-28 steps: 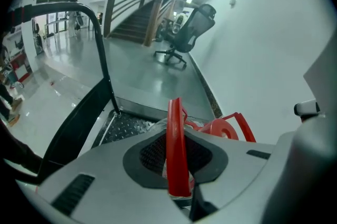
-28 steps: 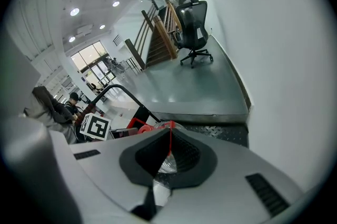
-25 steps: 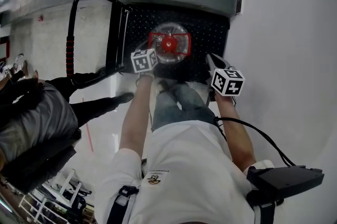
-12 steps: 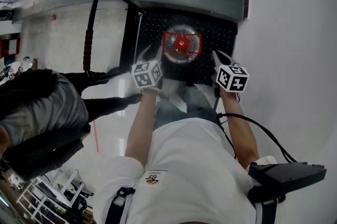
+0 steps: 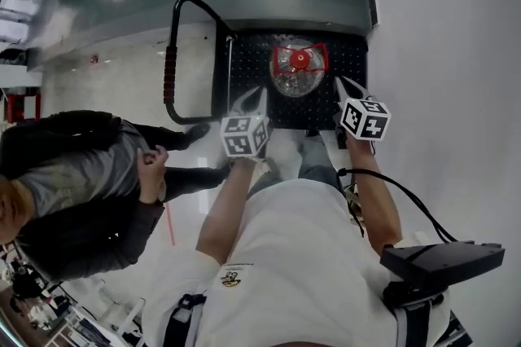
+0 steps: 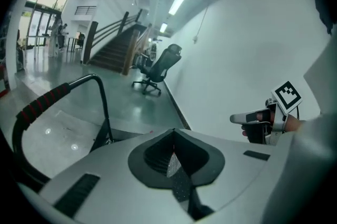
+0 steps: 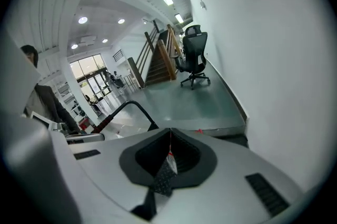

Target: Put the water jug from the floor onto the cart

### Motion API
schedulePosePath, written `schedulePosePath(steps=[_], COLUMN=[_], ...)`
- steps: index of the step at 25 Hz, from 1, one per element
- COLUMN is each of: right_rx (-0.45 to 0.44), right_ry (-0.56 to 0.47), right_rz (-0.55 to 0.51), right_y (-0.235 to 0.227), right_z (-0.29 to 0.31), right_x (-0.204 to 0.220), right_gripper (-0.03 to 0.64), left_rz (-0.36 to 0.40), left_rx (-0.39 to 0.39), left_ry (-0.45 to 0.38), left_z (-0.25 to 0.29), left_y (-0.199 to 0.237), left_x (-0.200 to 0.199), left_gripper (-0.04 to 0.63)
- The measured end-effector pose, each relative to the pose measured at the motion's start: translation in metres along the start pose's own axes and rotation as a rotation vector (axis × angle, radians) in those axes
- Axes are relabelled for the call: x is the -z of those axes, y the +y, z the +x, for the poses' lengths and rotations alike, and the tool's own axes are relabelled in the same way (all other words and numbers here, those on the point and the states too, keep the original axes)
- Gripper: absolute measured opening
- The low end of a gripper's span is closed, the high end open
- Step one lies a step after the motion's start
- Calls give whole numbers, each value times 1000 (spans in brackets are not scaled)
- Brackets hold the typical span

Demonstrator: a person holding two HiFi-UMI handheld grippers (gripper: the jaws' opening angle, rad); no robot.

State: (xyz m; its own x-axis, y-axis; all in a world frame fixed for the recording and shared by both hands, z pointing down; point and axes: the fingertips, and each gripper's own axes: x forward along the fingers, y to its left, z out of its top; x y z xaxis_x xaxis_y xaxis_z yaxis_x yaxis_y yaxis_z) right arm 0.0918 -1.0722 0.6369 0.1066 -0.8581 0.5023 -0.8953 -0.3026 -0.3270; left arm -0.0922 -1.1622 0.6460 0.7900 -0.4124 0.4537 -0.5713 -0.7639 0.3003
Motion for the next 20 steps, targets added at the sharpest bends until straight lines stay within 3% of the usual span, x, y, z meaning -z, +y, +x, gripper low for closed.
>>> schedulePosePath(steps=[8, 20], right_rx=[57, 2], right_ry=[-89, -115], right_rz=[-2, -38], right_y=[116, 157], right_z=[-111, -152], right_x=[26, 62], right_gripper=[16, 15], left_rz=[51, 35], left_rx=[96, 105], left_ry=[-10, -92], left_z=[-141, -198], left_y=[-13, -41], left_x=[-2, 9], left_gripper=[5, 4])
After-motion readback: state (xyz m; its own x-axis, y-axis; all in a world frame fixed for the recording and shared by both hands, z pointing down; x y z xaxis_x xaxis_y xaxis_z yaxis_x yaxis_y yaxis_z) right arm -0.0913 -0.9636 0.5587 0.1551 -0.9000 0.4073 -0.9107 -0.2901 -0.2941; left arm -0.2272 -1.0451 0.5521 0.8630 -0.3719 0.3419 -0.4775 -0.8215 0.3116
